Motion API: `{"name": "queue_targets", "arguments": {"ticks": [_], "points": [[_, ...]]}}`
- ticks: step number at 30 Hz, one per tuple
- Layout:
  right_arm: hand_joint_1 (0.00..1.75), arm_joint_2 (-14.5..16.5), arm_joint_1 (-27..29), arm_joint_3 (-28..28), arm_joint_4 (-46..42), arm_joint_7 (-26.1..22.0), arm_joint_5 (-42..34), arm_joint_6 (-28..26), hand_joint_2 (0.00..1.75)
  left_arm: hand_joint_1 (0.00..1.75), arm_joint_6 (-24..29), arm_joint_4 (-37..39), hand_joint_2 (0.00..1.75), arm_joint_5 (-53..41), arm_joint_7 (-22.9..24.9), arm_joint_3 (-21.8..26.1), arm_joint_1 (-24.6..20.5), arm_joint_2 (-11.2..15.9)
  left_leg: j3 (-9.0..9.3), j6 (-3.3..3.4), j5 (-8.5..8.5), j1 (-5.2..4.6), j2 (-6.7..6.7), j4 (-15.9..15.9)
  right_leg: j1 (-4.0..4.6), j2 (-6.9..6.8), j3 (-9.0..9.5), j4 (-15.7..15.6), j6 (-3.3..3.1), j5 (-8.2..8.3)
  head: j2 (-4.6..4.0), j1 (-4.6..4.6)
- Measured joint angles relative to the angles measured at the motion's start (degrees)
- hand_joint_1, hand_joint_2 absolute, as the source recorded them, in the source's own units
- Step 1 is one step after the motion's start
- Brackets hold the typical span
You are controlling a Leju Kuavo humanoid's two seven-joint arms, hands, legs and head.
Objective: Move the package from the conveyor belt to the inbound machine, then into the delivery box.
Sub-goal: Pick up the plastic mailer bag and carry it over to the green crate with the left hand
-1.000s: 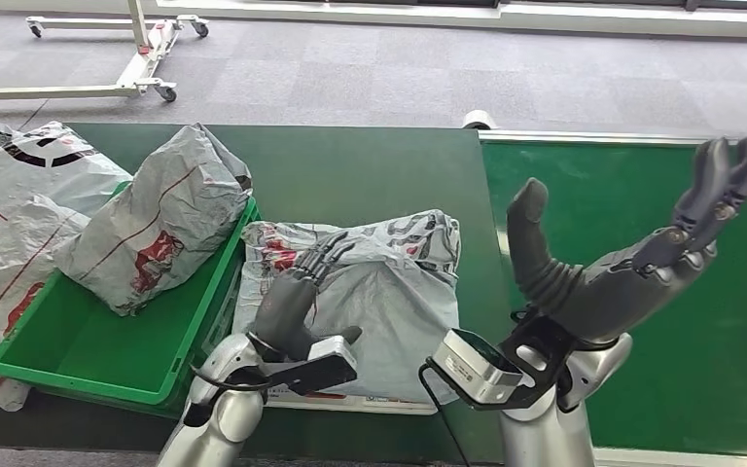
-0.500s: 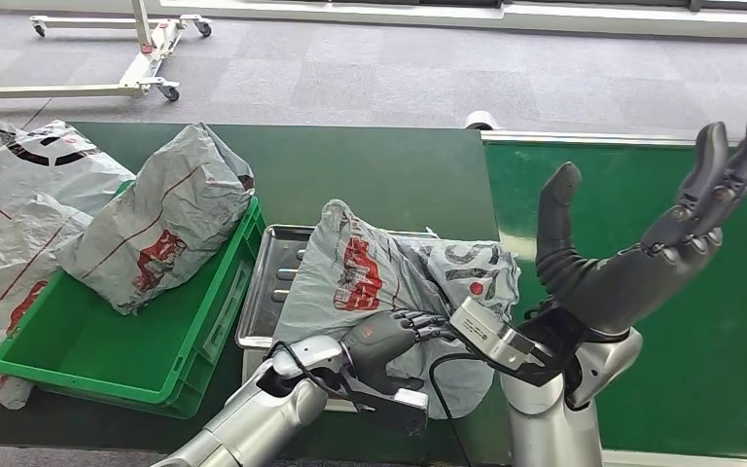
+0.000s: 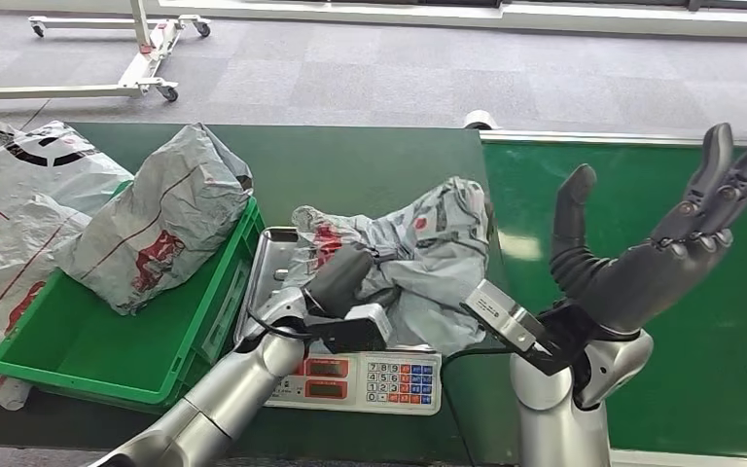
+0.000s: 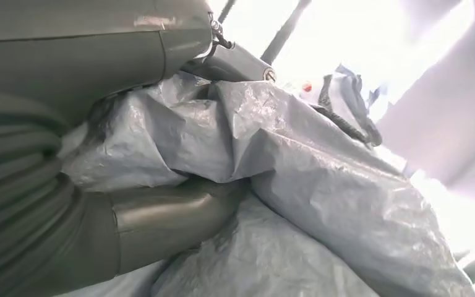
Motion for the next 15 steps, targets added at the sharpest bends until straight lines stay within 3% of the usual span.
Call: {"name": "queue_targets", "arguments": {"ticks": [6,10,12,15], "points": [[0.00,-0.05,0.09,-1.73,3.05,0.25,-1.57,0.03,1.75,1.75,-2.50,-15.72,1.75,15.57,-2.72,12.10,3.84,2.12,-0.02,-0.04,0.02,0.04,0.02,-0.03,0.04,0.01,-0.06,0.03,-0.06,-0.04,-0.01,-0.01],[0.00,-0.05,0.17,-2.60,4.07,-0.11,-1.97,0.03,1.75,1.75,2.47,-24.87,1.75,18.48,-3.14,19.35,6.08,1.99,-0.04,-0.05,0.01,0.05,0.02,-0.03,0.04,0.02,-0.08,0.03,-0.07,-0.05,0.00,-0.01],[0.00,-0.05,0.17,-2.79,4.65,0.48,-1.50,0.03,1.75,1.75,9.42,-28.94,1.75,15.62,-3.37,22.67,6.54,1.59,-0.05,-0.06,0.00,0.05,0.02,-0.03,0.04,0.02,-0.09,0.03,-0.07,-0.05,0.00,-0.01],[0.00,-0.05,0.12,-2.83,5.55,2.15,-0.56,0.04,1.75,1.75,28.66,-32.94,1.75,0.13,-2.82,26.35,6.21,1.00,-0.04,-0.06,0.01,0.05,-0.01,-0.03,0.04,-0.02,-0.08,0.03,-0.07,-0.05,0.00,-0.02]]}}
